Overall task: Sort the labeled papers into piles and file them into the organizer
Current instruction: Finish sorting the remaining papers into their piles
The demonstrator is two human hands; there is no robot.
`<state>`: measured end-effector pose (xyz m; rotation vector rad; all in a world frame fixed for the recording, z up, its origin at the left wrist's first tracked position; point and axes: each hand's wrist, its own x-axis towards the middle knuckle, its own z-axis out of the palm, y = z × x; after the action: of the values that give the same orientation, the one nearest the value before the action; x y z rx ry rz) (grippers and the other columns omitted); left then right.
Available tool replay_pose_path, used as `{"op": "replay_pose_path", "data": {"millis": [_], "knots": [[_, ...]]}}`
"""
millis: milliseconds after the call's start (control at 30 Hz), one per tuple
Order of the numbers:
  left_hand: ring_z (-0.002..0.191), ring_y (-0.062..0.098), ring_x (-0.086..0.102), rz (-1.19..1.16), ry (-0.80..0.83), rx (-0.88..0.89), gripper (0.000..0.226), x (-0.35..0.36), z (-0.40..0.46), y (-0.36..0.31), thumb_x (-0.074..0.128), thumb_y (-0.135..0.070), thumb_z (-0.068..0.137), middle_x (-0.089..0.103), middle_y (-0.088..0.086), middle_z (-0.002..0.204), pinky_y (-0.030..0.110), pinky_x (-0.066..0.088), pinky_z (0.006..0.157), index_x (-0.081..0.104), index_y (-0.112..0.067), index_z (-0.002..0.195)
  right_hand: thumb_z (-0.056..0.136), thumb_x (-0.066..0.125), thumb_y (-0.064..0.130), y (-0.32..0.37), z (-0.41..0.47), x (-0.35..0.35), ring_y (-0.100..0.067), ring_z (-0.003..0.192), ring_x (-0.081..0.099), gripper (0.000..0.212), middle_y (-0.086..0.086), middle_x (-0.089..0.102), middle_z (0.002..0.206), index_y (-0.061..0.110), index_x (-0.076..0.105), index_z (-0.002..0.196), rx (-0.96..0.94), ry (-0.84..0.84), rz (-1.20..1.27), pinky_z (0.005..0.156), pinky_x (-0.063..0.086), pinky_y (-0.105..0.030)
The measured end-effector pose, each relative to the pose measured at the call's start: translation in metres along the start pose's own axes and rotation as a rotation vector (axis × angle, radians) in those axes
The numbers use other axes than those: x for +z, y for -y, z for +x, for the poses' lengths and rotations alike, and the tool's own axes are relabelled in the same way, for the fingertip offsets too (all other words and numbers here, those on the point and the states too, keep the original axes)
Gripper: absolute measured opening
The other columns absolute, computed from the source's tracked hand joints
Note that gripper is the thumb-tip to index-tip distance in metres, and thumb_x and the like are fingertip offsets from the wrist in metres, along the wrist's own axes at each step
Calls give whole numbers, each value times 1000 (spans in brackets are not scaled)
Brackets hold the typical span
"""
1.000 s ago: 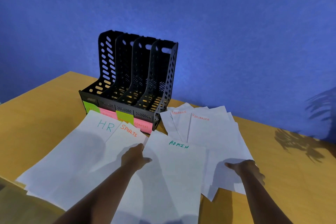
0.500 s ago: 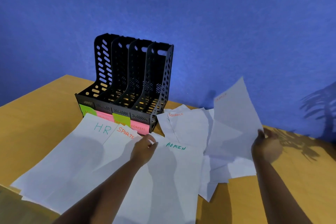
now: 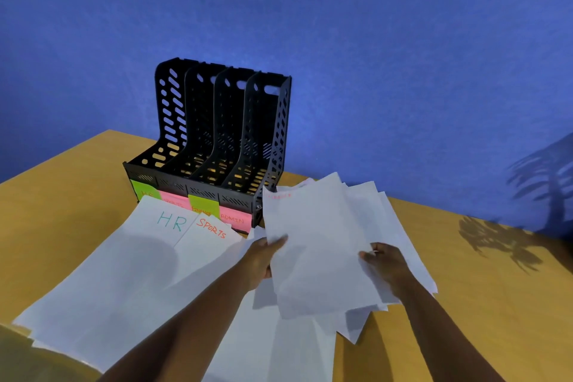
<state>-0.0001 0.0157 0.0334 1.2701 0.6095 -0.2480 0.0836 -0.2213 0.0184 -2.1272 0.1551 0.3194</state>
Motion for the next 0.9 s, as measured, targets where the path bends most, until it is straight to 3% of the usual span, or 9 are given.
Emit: {"op": "replay_pose_path", "data": {"millis": [67, 133, 200, 233, 300, 400, 567, 733, 900], "knots": [[96, 27, 57, 161, -112, -7, 38, -6, 3, 6, 54, -10, 92, 61, 16, 120, 35, 46, 82, 51, -4, 129, 84, 66, 19, -1, -2, 4, -20, 54, 42, 39, -3, 40, 53, 16, 45, 51, -1, 67, -12, 53, 31, -26], [99, 28, 55, 256, -182, -36, 36, -11, 4, 11, 54, -5, 91, 60, 15, 122, 35, 46, 82, 51, -3, 127, 89, 60, 25, -1, 0, 4, -20, 47, 39, 44, -7, 40, 53, 14, 42, 50, 17, 60, -1, 50, 31, -24], [108, 33, 58, 294, -200, -65, 35, -15, 4, 14, 54, -5, 91, 59, 17, 127, 39, 48, 88, 52, -3, 126, 91, 56, 29, -5, 5, -2, -30, 71, 59, 31, -14, 60, 73, 14, 61, 65, -36, -125, -174, 66, 42, -32], [113, 35, 57, 320, -208, -80, 36, -18, 4, 16, 55, -5, 91, 58, 17, 128, 40, 48, 91, 51, -3, 126, 90, 57, 30, -9, 9, -5, -34, 92, 61, 21, -15, 65, 93, 12, 67, 85, -52, -233, -284, 77, 45, -34], [116, 36, 56, 389, -229, -106, 36, -24, 4, 21, 54, -7, 91, 58, 18, 127, 42, 48, 93, 50, -3, 127, 86, 60, 35, -19, 15, -12, -38, 119, 48, 47, -20, 53, 127, 9, 53, 124, 54, -314, -409, 95, 42, -39], [109, 36, 58, 420, -237, -118, 31, -34, 4, 27, 52, -8, 92, 61, 18, 114, 46, 50, 94, 53, -2, 123, 84, 60, 44, -24, 20, -18, -37, 130, 38, 75, -22, 40, 141, 5, 30, 141, 241, -198, -442, 103, 36, -42], [100, 31, 59, 432, -220, -131, 5, -35, 0, 30, 49, -11, 94, 60, 12, 99, 43, 51, 90, 54, -12, 93, 84, 65, 31, -22, 19, -14, -34, 123, 48, 55, -15, 55, 131, 8, 49, 130, 158, -344, -521, 97, 42, -40], [103, 32, 59, 438, -201, -133, 13, -32, -2, 27, 49, -12, 94, 59, 9, 94, 42, 52, 87, 52, -17, 82, 84, 64, 12, -5, 16, -20, -40, 106, 60, 31, -25, 66, 111, -1, 63, 112, 71, -488, -367, 89, 49, -41], [110, 37, 58, 445, -218, -152, 25, -32, 2, 28, 48, -8, 94, 60, 19, 121, 46, 52, 88, 54, -5, 118, 95, 43, 5, 7, 14, -39, -49, 101, 58, 28, -36, 61, 108, -3, 61, 115, -9, -672, -362, 85, 47, -46]]}}
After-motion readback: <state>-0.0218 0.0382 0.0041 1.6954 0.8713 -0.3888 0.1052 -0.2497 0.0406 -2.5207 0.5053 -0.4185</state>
